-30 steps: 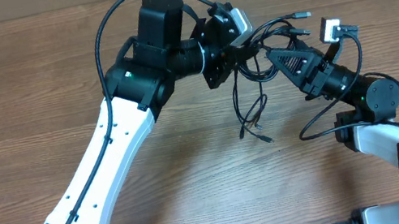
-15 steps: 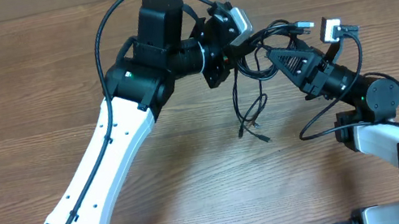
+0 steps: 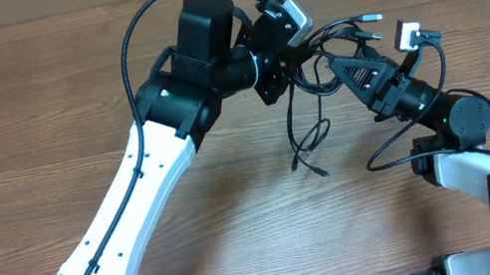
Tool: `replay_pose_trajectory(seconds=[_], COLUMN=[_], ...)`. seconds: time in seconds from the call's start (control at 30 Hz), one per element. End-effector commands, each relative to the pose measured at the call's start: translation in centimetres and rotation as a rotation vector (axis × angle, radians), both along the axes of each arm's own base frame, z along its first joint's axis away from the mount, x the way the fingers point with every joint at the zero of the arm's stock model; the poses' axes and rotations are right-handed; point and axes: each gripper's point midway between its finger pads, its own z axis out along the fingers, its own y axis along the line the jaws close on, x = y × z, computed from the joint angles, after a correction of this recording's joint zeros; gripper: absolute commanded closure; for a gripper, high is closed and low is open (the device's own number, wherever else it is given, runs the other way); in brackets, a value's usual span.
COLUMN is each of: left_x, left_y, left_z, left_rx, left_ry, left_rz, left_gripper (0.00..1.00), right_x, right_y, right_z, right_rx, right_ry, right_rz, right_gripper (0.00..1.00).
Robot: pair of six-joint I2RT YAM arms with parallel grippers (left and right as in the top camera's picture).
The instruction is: Untangle cables
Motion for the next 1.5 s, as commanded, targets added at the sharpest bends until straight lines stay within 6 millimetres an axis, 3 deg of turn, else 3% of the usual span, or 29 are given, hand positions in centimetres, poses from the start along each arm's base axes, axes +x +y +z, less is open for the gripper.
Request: replay_pose_trajectory(seconds=[0.0,0.3,0.73,0.9,1.07,1.3,1.47], left_x=[3.4,4.9,5.2,5.1,5.1,3.2,1.8], left_y=[2.0,3.4,3.7,3.7,3.7,2.6,3.1], left_z=[-0.1,-0.5,-0.5,-0.6,-0.7,-1.1,-3.2], left_rx=[0.028,0.018,0.013,0.025,0.045,0.091,0.209], left_ry=[0.002,0.069,0.083,0.069,0.047,-0.013,-0.040], left_rz=[0.201,0.363,0.398,0.386,0.367,0.192,0.101], left_gripper=[0.96,0.96,0.96,0.96,0.95,0.96,0.96], right_x=[-0.6,-0.6,-0.6,-0.6,-0.6,-0.5,-0.4], right_y=[0.4,0.4,0.4,0.4,0.4,0.3,0.0], right_z=[0.8,0.8,0.8,0.8,0.8,0.8,0.8], right_rx=[-0.010,-0.012,-0.012,-0.012,-0.012,-0.014,-0.014], right_ry=[-0.049,-0.051,-0.051,-0.051,-0.051,-0.054,-0.053], right_rz=[0.019,0.019,0.019,0.019,0.019,0.016,0.007], right_gripper=[0.96,0.96,0.96,0.75,0.48,0.34,0.30])
